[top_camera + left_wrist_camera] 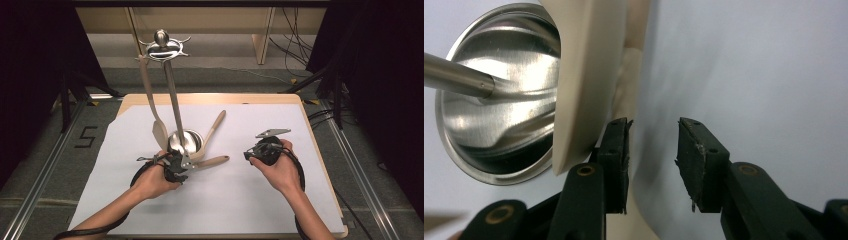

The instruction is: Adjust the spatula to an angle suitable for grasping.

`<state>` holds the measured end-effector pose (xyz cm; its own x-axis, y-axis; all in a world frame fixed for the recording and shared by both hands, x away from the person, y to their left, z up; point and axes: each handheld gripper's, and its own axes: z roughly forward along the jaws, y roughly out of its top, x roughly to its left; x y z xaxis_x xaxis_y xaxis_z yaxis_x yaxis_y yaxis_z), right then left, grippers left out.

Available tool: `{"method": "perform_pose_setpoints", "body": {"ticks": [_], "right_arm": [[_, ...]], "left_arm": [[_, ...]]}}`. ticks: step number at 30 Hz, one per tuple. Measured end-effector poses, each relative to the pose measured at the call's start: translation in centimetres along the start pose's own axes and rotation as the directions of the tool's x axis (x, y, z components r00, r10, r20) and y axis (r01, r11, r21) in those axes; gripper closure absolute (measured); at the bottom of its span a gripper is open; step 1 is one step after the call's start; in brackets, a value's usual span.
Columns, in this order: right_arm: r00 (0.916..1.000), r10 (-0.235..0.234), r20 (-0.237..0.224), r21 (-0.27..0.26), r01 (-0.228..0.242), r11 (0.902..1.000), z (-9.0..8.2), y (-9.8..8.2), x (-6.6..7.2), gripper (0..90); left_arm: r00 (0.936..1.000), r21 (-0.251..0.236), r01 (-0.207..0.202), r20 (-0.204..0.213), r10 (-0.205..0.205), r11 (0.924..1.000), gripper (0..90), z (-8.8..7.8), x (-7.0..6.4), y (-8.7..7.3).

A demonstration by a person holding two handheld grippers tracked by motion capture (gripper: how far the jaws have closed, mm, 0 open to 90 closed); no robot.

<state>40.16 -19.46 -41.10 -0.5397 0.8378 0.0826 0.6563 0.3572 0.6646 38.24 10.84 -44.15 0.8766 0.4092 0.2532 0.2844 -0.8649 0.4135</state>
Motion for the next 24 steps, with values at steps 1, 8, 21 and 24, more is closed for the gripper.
{"method": "perform_pose_setpoints", "body": {"ticks": [1,8,21,24], "right_arm": [[1.0,-0.001,0.0,-0.002,0.001,1.0,0.0,0.0,0.0,59.2],[0.9999,0.016,0.003,-0.021,-0.016,0.9997,0.1,-0.1,-0.2,59.2],[1.0,-0.002,0.008,-0.024,0.002,0.9997,-0.1,-0.2,-0.5,59.2],[1.0,0.008,0.005,-0.009,-0.008,0.9999,-0.3,-0.2,-0.7,59.2]], "left_arm": [[0.9999,-0.005,-0.001,-0.015,0.001,1.0,64.0,0.0,0.1,0.0],[0.9966,0.04,-0.023,-0.078,0.026,0.999,57.4,1.3,1.0,-0.5],[0.998,0.091,-0.042,0.051,0.038,0.995,75.9,2.7,2.0,0.4],[0.9971,0.088,-0.057,0.055,0.052,0.9945,76.7,2.4,1.3,0.5]]}}
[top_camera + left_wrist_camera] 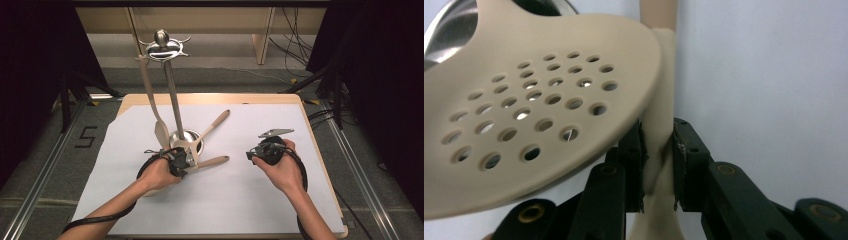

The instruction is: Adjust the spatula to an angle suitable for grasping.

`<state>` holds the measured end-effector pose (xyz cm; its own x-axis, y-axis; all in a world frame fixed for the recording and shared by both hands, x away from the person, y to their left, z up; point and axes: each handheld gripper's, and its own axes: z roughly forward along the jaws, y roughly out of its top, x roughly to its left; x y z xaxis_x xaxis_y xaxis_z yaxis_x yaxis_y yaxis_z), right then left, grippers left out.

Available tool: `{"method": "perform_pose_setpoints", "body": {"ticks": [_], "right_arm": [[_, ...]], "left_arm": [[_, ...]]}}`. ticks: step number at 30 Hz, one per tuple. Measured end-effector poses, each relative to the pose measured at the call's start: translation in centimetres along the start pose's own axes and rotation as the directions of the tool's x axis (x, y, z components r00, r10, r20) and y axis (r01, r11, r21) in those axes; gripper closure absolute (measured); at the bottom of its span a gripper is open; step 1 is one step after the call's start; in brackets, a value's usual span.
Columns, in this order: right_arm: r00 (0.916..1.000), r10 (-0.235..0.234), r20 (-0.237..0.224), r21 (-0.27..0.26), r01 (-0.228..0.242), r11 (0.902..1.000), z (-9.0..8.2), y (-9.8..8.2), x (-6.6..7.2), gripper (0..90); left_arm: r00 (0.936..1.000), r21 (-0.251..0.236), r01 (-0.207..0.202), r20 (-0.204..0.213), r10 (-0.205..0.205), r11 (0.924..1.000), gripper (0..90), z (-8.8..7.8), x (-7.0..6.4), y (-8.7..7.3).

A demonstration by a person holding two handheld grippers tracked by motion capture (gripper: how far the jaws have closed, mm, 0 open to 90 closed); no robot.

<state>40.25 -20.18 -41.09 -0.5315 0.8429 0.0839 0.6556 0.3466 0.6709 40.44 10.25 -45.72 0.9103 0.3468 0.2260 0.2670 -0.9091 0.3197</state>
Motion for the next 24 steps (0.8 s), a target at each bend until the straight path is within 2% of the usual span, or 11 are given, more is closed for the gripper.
{"method": "perform_pose_setpoints", "body": {"ticks": [1,2,3,5,10,13,18,19,21,22,24], "right_arm": [[0.9999,0.011,0.007,-0.026,-0.011,0.9996,0.2,-0.1,0.0,59.1],[0.9999,0.015,-0.003,-0.006,-0.015,0.9999,0.0,-0.1,0.0,59.2],[0.9999,-0.013,0.01,-0.013,0.013,0.9998,0.0,-0.1,-0.3,59.2],[0.9999,0.017,-0.004,-0.01,-0.017,0.9998,-0.3,-0.1,-0.5,59.1],[0.9963,0.085,0.012,-0.035,-0.085,0.9958,-1.3,-0.5,-1.5,59.2],[0.9935,0.108,0.036,-0.05,-0.107,0.9931,-1.8,-0.8,-2.4,59.3],[0.9876,0.146,0.058,-0.069,-0.142,0.9875,-2.4,-1.3,-3.4,59.4],[0.9904,0.129,0.05,-0.069,-0.125,0.9897,-2.5,-1.4,-3.7,59.4],[0.9888,0.134,0.066,-0.065,-0.13,0.9894,-2.6,-1.6,-3.7,59.3],[0.9926,0.103,0.065,-0.078,-0.097,0.9922,-2.5,-1.7,-3.9,59.3],[0.9904,0.126,0.057,-0.067,-0.122,0.9902,-2.8,-1.7,-3.7,59.3]], "left_arm": [[0.9986,-0.02,0.033,0.042,-0.032,0.9992,76.8,-0.1,-0.3,0.0],[0.9967,-0.045,0.037,0.074,-0.034,0.9983,76.8,-0.2,-0.6,-0.1],[0.9963,-0.052,0.017,0.085,-0.012,0.9985,76.8,-0.4,-0.9,-0.1],[0.9975,-0.079,0.011,0.071,-0.005,0.9969,76.9,-0.7,-1.8,-0.1],[0.9956,-0.175,0.061,0.081,-0.048,0.9827,77.0,-2.5,-2.3,-0.5],[0.992,-0.24,0.113,0.082,-0.096,0.9642,77.0,-3.4,-2.4,-0.9],[0.9884,-0.326,0.147,0.087,-0.125,0.9338,77.0,-4.7,-2.6,-1.4],[0.9852,-0.344,0.168,0.092,-0.145,0.924,77.0,-4.7,-2.7,-1.5],[0.9852,-0.362,0.169,0.09,-0.146,0.9166,77.0,-5.1,-2.7,-1.6],[0.982,-0.385,0.188,0.09,-0.166,0.9036,77.0,-5.2,-2.8,-1.7],[0.9816,-0.401,0.191,0.087,-0.17,0.8958,77.0,-5.5,-2.7,-1.9]]}}
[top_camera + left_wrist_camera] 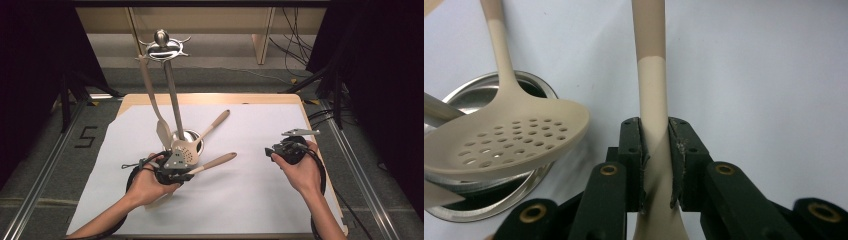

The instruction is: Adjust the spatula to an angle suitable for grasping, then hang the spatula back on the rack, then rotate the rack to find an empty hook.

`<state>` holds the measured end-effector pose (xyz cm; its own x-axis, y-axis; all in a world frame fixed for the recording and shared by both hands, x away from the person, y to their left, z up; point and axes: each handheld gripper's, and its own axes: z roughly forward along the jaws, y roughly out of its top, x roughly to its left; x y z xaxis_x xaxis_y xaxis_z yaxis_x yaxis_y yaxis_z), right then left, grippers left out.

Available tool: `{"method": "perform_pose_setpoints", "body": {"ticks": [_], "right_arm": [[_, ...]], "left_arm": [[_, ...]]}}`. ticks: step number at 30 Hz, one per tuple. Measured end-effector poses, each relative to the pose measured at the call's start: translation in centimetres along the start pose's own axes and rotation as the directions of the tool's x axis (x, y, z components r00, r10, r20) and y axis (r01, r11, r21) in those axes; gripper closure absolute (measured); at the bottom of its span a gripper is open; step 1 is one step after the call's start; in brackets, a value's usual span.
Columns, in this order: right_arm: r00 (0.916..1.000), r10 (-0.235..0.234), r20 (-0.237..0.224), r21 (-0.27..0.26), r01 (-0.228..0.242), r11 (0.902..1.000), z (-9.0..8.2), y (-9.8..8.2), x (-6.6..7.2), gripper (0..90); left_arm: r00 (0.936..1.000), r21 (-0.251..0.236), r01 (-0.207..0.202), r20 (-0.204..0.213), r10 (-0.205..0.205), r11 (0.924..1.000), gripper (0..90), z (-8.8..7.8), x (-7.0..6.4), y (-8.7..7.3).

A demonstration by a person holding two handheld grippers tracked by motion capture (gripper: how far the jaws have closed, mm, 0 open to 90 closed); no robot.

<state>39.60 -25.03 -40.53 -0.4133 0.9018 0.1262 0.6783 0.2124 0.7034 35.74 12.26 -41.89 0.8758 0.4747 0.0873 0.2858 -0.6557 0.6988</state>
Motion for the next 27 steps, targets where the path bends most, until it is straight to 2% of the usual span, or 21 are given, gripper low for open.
{"method": "perform_pose_setpoints", "body": {"ticks": [1,3,4,6,7,8,9,10,11,12,13,14,15,16,17,18,20,21,22,23,27], "right_arm": [[0.9998,-0.022,-0.001,-0.027,0.022,0.9994,0.1,0.0,-0.1,59.3],[0.9999,-0.005,0.013,-0.023,0.005,0.9997,0.0,0.0,0.1,59.3],[0.9995,-0.023,0.022,-0.024,0.023,0.9994,-0.1,0.1,0.0,59.3],[0.9998,-0.018,0.012,-0.035,0.018,0.9992,-0.3,0.1,0.2,59.2],[0.9997,-0.025,0.004,-0.034,0.025,0.9991,-0.4,0.2,0.3,59.1],[0.9999,-0.013,-0.005,-0.043,0.013,0.999,-0.4,0.2,0.5,59.1],[0.9998,-0.012,-0.013,-0.046,0.011,0.9989,-0.4,0.2,0.5,59.0],[0.9998,-0.011,-0.018,-0.05,0.011,0.9987,-0.4,0.2,0.6,59.0],[0.9997,-0.018,-0.018,-0.05,0.017,0.9986,-0.4,0.2,0.7,58.9],[0.9994,-0.023,-0.025,-0.052,0.021,0.9984,-0.3,0.3,0.8,58.8],[0.9995,-0.022,-0.024,-0.045,0.021,0.9988,-0.3,0.4,1.0,58.6],[0.9991,-0.028,-0.031,-0.054,0.026,0.9982,-0.2,0.5,1.0,58.4],[0.9991,-0.026,-0.035,-0.057,0.024,0.9981,-0.2,0.6,1.2,58.1],[0.9991,0.013,-0.039,-0.055,-0.016,0.9984,-0.2,0.6,1.7,57.9],[0.9978,-0.019,-0.063,-0.067,0.015,0.9977,-0.3,0.7,1.6,57.4],[0.9971,-0.014,-0.075,-0.075,0.008,0.9971,-0.4,0.8,1.8,56.9],[0.9958,-0.015,-0.09,-0.086,0.007,0.9962,-0.6,1.0,2.2,56.5],[0.9947,-0.011,-0.102,-0.094,0.001,0.9956,-0.6,1.1,2.4,56.4],[0.9931,0.013,-0.117,-0.095,-0.024,0.9952,-0.7,1.2,2.9,56.3],[0.9898,-0.019,-0.141,-0.122,0.002,0.9925,-0.7,1.3,2.9,56.3],[0.9778,0.004,-0.209,-0.155,-0.037,0.9871,-0.9,1.8,4.6,56.0]], "left_arm": [[0.9997,-0.022,0.023,0.01,-0.023,0.9995,77.0,-0.2,-0.1,0.0],[0.9995,-0.054,0.031,0.009,-0.031,0.9981,77.0,-0.4,-0.1,0.0],[0.9995,-0.066,0.031,0.004,-0.031,0.9973,77.0,-0.6,-0.1,0.1],[0.9997,-0.097,0.024,-0.007,-0.025,0.995,77.0,-1.0,-0.1,0.3],[0.9979,-0.131,0.065,0.004,-0.065,0.9893,77.0,-1.1,-0.3,0.3],[0.9975,-0.143,0.069,-0.002,-0.07,0.9873,77.0,-1.2,-0.3,0.4],[0.9962,-0.17,0.087,0.004,-0.087,0.9816,77.0,-1.3,-0.4,0.5],[0.9986,-0.159,0.05,-0.008,-0.051,0.986,77.0,-1.6,-0.1,0.7],[0.9966,-0.183,0.082,0.005,-0.082,0.9797,77.0,-1.6,-0.3,0.7],[0.9982,-0.185,0.057,-0.009,-0.059,0.9811,77.0,-1.8,0.0,0.8],[0.9945,-0.211,0.102,0.0,-0.105,0.972,77.0,-1.7,-0.3,1.0],[0.9942,-0.236,0.105,0.0,-0.108,0.966,77.0,-1.8,-0.2,1.0],[0.995,-0.248,0.095,-0.009,-0.1,0.9642,77.0,-1.8,-0.1,1.1],[0.9915,-0.251,0.123,-0.009,-0.13,0.9601,77.0,-2.0,-0.2,1.2],[0.9928,-0.269,0.113,-0.01,-0.12,0.9564,77.0,-2.0,-0.1,1.3],[0.993,-0.273,0.106,-0.02,-0.116,0.9562,77.0,-2.1,0.0,1.4],[0.9886,-0.292,0.138,-0.018,-0.15,0.9463,77.0,-2.0,-0.2,1.5],[0.9913,-0.296,0.12,-0.017,-0.131,0.9478,77.0,-2.0,-0.1,1.6],[0.9888,-0.304,0.137,-0.016,-0.149,0.943,77.0,-2.0,-0.2,1.6],[0.9914,-0.307,0.11,-0.034,-0.127,0.9454,77.0,-2.0,-0.1,1.7],[0.9897,-0.325,0.121,-0.034,-0.139,0.938,77.0,-1.9,-0.1,1.8]]}}
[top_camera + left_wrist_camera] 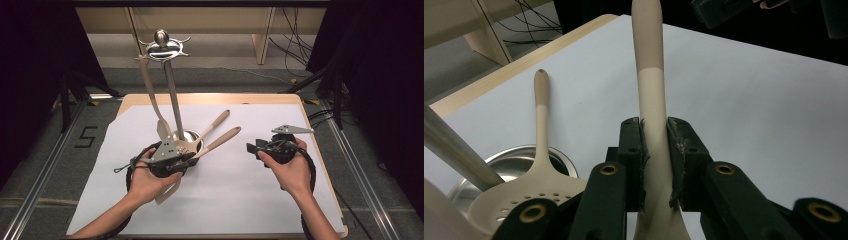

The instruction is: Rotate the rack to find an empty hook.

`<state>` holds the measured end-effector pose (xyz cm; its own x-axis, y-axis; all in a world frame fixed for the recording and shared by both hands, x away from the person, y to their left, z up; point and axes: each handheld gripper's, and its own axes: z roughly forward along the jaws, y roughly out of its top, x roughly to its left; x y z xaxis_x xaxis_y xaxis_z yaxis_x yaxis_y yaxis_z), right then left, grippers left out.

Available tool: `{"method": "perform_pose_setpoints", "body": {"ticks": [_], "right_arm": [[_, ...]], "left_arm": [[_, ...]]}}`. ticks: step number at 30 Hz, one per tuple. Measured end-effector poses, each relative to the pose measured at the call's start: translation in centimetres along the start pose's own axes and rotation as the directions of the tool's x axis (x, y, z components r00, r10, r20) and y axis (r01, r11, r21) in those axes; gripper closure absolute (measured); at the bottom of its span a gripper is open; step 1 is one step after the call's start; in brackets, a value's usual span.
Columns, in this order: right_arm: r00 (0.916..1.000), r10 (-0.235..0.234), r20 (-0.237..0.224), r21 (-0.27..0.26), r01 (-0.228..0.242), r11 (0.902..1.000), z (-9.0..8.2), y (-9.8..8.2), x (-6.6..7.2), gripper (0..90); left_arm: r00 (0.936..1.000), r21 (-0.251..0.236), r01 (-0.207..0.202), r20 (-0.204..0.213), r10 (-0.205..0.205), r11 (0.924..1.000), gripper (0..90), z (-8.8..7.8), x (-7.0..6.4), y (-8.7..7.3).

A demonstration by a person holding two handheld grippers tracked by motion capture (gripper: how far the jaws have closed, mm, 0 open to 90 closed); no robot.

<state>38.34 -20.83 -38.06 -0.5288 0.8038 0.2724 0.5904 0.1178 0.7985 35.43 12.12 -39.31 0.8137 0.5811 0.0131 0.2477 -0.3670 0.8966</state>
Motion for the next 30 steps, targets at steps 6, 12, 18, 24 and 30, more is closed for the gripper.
{"method": "perform_pose_setpoints", "body": {"ticks": [6,12,18,24,30], "right_arm": [[0.9941,-0.022,-0.107,-0.059,0.015,0.9981,0.7,0.8,1.6,53.9],[0.9872,0.054,-0.15,0.003,-0.054,0.9986,2.0,-0.1,2.0,53.7],[0.958,0.136,-0.252,-0.002,-0.141,0.99,3.3,-0.3,1.6,51.2],[0.9372,0.177,-0.3,-0.031,-0.196,0.9802,4.0,0.0,1.4,47.0],[0.9417,0.174,-0.288,-0.062,-0.2,0.9779,4.2,0.2,1.5,46.3]], "left_arm": [[0.9999,-0.012,0.008,-0.012,-0.008,0.9999,77.0,0.3,0.2,0.1],[0.9996,-0.02,0.004,-0.029,-0.005,0.9998,77.1,0.4,0.1,0.2],[0.9998,-0.051,0.003,-0.018,-0.004,0.9987,77.1,0.2,-0.3,0.6],[1.0,-0.054,0.0,0.004,0.0,0.9985,77.1,0.6,-0.6,0.4],[0.9999,-0.047,-0.014,0.004,0.014,0.9988,77.1,0.8,-1.1,0.3]]}}
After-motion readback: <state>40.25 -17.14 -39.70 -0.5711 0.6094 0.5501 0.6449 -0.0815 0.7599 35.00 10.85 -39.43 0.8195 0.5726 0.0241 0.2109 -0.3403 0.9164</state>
